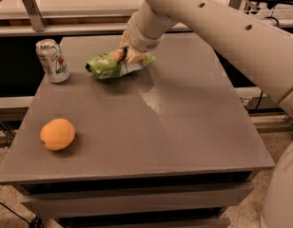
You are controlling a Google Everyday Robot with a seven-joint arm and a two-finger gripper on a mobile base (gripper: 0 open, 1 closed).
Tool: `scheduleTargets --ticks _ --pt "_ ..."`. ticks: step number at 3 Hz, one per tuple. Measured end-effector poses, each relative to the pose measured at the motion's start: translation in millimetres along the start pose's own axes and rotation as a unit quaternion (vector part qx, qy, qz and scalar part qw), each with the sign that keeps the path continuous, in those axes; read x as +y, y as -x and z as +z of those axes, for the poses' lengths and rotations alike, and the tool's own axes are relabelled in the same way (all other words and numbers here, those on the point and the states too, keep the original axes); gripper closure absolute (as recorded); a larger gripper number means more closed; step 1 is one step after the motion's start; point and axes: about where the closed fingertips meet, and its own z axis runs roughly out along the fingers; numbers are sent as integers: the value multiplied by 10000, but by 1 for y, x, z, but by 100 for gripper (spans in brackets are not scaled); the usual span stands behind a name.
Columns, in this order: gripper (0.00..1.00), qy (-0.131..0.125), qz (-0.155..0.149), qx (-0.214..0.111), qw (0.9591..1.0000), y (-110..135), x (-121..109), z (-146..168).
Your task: Move green rice chip bag near orange
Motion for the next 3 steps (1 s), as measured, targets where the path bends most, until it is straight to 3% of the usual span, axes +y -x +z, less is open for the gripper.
scheduleTargets --ticks 1,3 --pt "100 -264 122 241 9993 -8 16 -28" --pt "100 -600 -291 197 9976 27 46 -53"
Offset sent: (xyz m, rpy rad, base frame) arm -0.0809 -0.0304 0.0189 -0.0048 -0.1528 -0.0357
